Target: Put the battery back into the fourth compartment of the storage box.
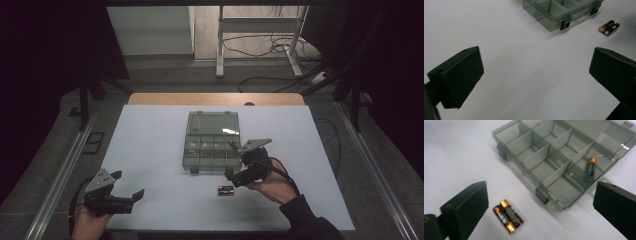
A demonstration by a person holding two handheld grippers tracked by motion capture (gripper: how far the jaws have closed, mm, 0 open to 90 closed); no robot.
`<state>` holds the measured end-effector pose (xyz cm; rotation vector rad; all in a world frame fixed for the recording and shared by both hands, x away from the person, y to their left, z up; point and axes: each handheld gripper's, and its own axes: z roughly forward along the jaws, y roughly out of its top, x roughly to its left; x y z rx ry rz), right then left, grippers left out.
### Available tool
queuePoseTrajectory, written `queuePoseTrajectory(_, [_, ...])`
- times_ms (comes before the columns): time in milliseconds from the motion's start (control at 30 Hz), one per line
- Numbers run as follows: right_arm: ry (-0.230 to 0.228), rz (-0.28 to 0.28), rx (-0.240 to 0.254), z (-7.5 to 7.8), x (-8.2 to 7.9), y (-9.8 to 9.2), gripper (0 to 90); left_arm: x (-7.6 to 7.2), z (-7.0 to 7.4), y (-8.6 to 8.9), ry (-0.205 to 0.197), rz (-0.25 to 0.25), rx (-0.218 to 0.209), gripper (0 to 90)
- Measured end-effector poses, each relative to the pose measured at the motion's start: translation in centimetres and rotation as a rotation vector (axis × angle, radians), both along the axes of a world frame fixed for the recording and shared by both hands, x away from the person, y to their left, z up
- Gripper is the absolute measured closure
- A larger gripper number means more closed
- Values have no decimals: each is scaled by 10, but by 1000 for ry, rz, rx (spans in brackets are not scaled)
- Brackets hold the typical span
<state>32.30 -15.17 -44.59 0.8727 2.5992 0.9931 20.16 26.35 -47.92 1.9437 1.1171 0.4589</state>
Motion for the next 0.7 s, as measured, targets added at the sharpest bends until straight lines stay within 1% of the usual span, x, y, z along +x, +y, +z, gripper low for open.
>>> queuePoseTrajectory(67, [-4, 7, -19, -3, -3, 1, 48, 0, 0, 0, -1, 1, 1, 0])
queuePoseTrajectory(100, [7, 5, -21, -4, -3, 1, 62, 0, 0, 0, -1, 0, 0, 0])
queuePoseTrajectory(267, [13, 26, -35, -9, -5, 3, 112, 0, 0, -1, -2, -6, 1, 0])
queuePoseTrajectory(400, [22, 32, -41, -12, -6, 6, 149, 0, 0, -1, -7, -6, 3, 0])
queuePoseTrajectory(533, [34, 44, -61, -16, -9, 9, 192, 0, 1, -1, -9, -10, 3, 0])
queuePoseTrajectory(633, [35, 48, -66, -18, -10, 11, 229, -1, 1, -2, -14, -15, 1, 0])
queuePoseTrajectory(700, [27, 43, -62, -19, -11, 11, 262, -1, 1, -2, -16, -17, 5, 0])
